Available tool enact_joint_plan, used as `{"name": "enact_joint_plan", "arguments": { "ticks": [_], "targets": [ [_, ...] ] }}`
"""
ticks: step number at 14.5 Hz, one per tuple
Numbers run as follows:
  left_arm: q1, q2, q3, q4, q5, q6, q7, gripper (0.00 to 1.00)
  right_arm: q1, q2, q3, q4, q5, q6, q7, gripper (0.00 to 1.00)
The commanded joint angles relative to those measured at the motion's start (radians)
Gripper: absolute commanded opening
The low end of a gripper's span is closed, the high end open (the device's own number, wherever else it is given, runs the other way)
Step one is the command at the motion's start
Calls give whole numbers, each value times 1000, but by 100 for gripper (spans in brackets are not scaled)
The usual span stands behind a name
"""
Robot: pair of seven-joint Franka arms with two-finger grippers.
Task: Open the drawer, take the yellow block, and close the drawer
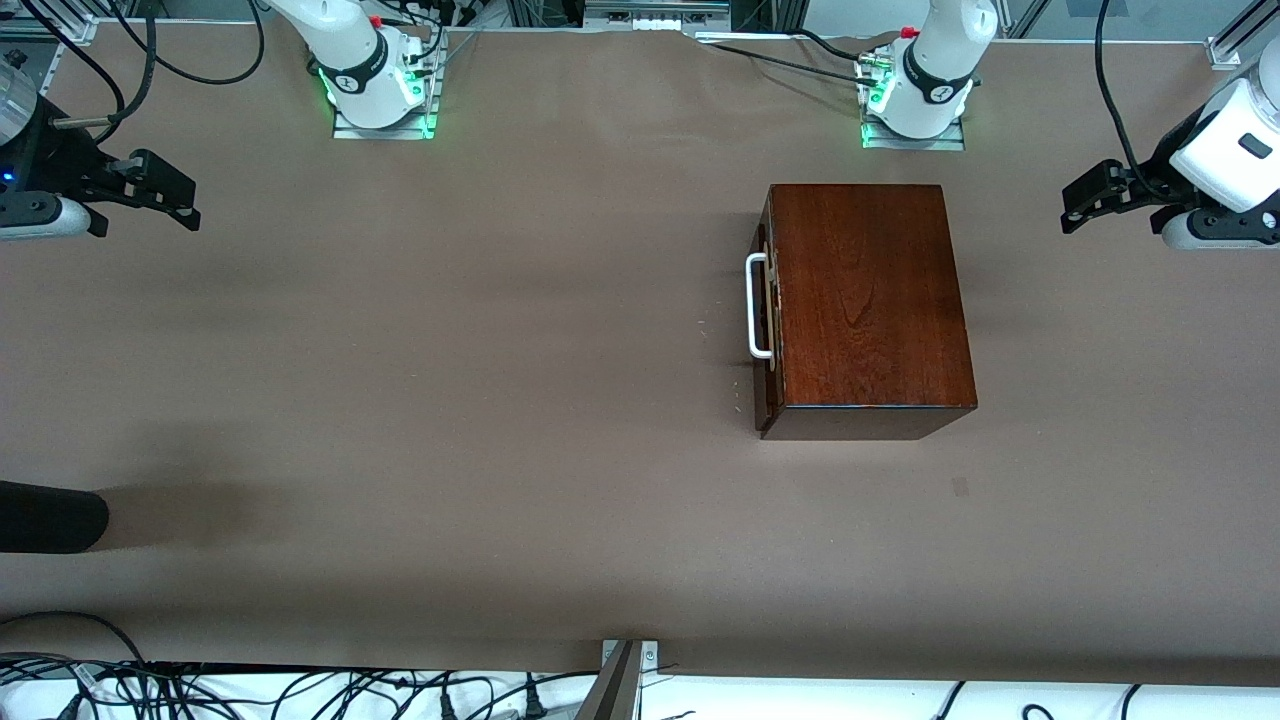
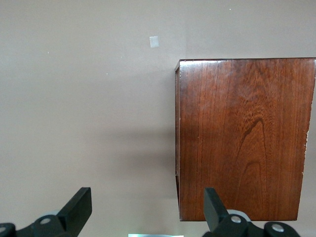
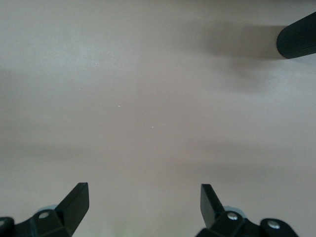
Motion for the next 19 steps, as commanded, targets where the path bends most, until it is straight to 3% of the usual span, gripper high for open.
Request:
{"name": "enact_joint_plan", "arguments": {
  "ticks": [1,19],
  "targets": [
    [9,-35,-5,-27,-20,5,10,100,-6,0,5,-4,-17,5,13,100],
    [6,-14,-13,2,-20,8,-4,100,-9,10,5,-2,-18,12,13,100]
  ]
}}
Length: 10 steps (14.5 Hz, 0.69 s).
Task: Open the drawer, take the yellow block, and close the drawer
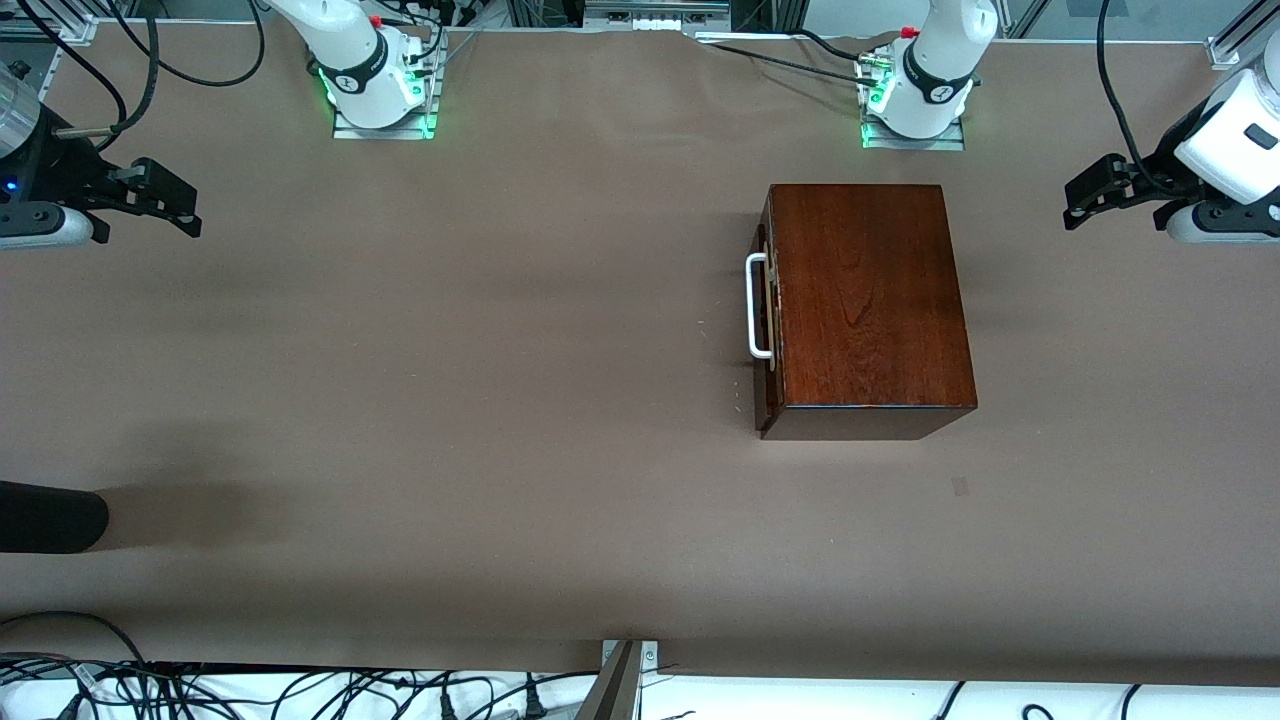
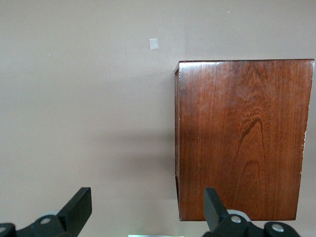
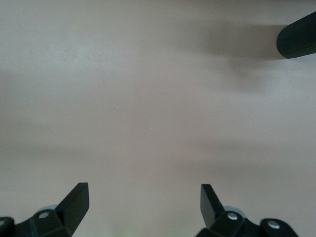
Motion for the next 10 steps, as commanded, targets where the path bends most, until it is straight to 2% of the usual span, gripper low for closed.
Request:
{"name": "enact_joint_plan", "arguments": {
  "ticks": [1,10],
  "targets": [
    [6,-3,-11,2,-18,5,-4,100,-8,-4,5,-2,-16,5,13,100],
    [4,-16,-20,14,-17,0,-14,100,-8,10,7,-4,-16,27,14,100]
  ]
}}
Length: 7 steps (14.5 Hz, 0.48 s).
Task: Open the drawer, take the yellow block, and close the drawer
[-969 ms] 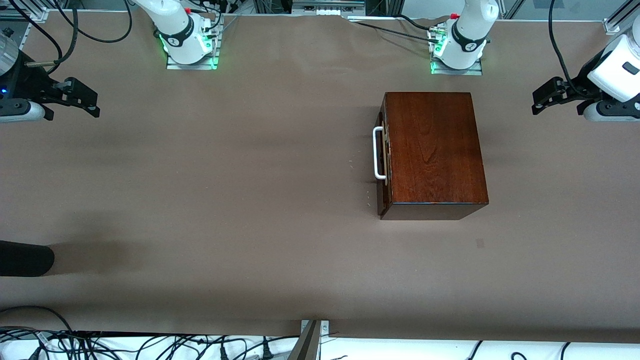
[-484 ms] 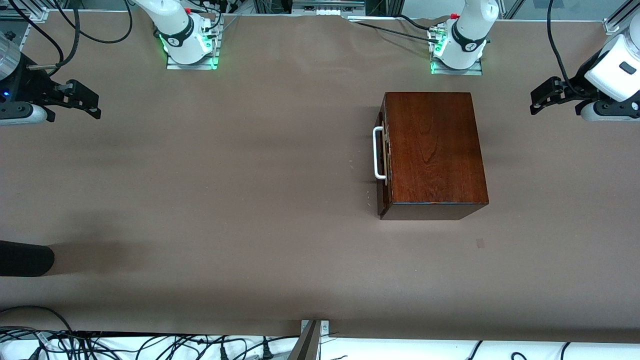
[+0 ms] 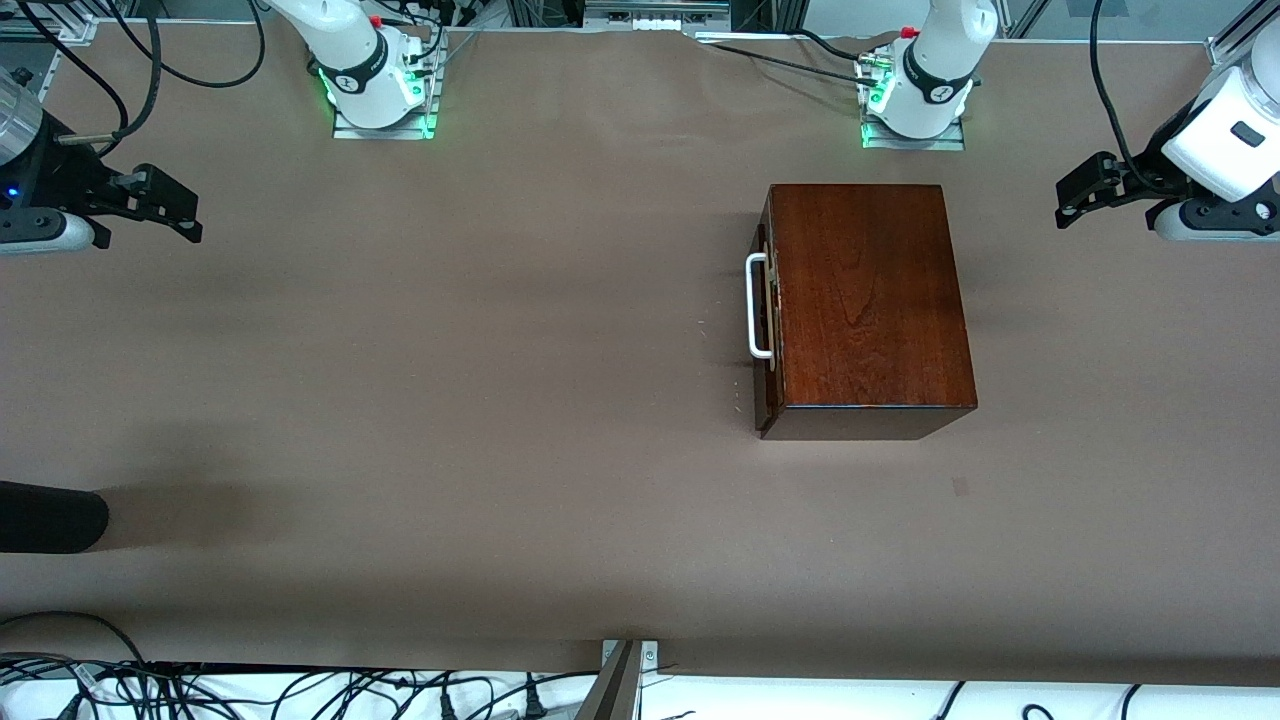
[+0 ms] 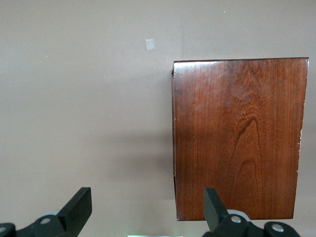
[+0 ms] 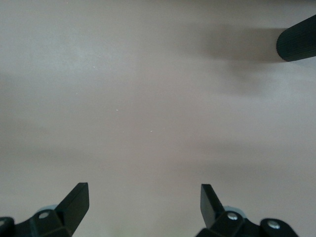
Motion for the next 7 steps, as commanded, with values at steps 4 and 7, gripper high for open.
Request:
{"name": "enact_joint_plan", "arguments": {
  "ticks": [4,7],
  "targets": [
    [3,-15,-5,14,-17,-3,-9,100,-8,11,7,-7,-16,7,12,100],
    [3,-15,-5,14,-17,-3,-9,100,-9,13,7,-7,-17,8,14,100]
  ]
}}
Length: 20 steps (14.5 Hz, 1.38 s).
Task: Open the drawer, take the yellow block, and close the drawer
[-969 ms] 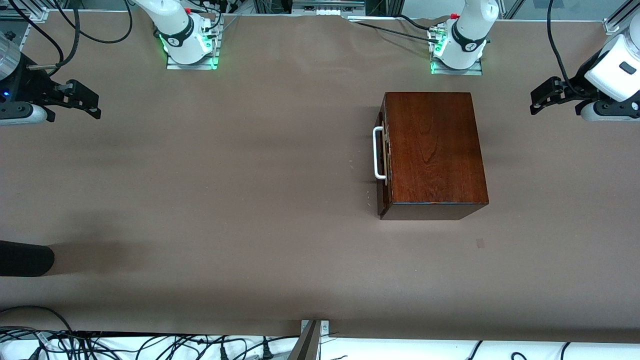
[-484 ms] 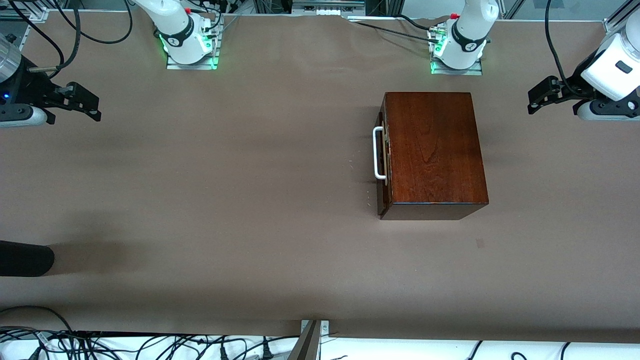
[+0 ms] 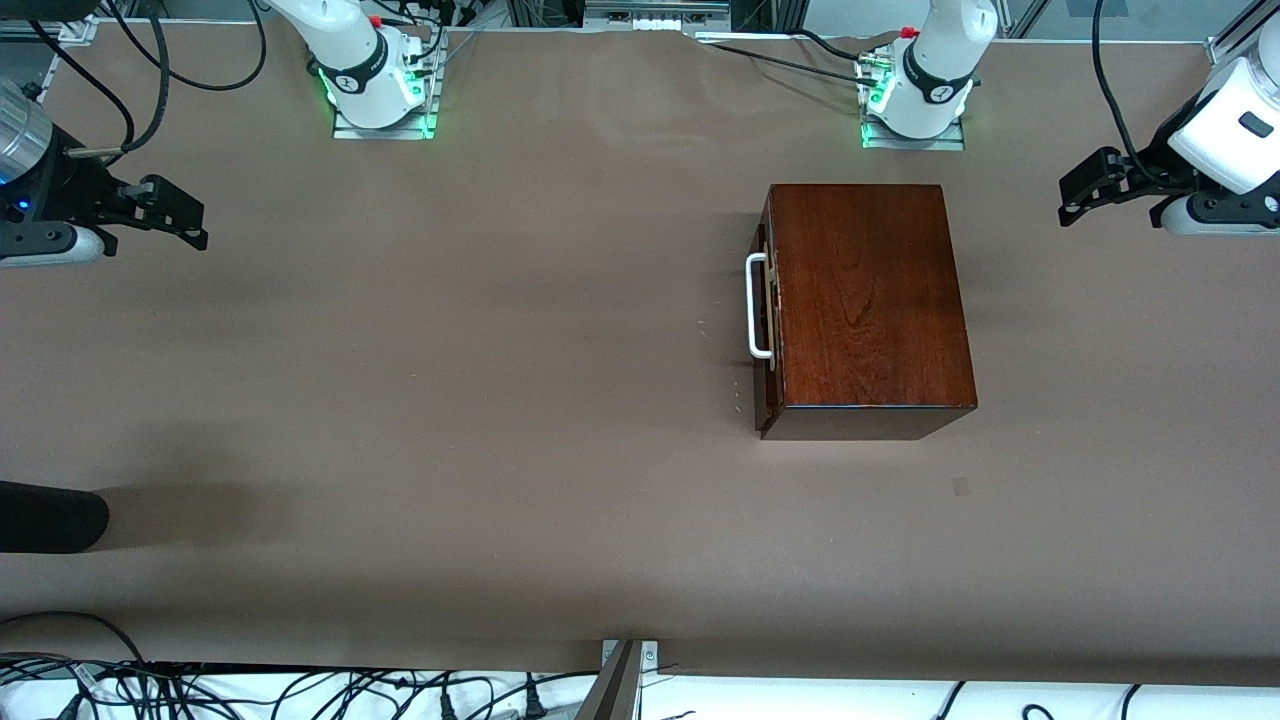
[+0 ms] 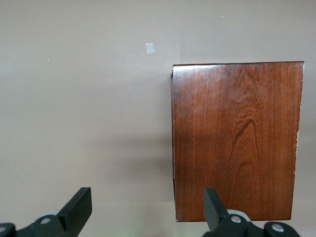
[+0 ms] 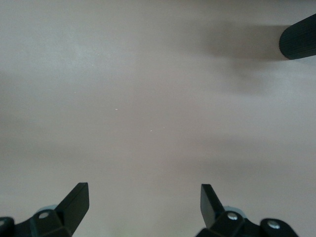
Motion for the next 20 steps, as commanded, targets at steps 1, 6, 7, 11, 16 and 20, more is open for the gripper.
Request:
{"name": "enact_joint_plan", "arguments": {
  "ticks": [1,6,7,11,16,20],
  "targets": [
    [2,-11,-4,4,-17,-3,-8,100,-9,-6,7,-6,-16,9,14,100],
    [-1,-13,-4,6,-17,-3,-8,100,-9,-6,7,-6,-16,7,14,100],
    [-3,-13,-4,6,-17,-3,-8,100,-9,-6,7,-6,-17,9,14,100],
    [-4,-11,-4,7,-15,-3,-8,100,-9,-6,7,-6,-17,9,14,100],
    [-6,-11,-6,20,-14,-3,-9,100,-9,-6,5,-3,-14,9,12,100],
    [-6,-10,-4,18,-12,-3,-9,100,-12,-15,-16,-5,-6,9,0,100]
  ]
}}
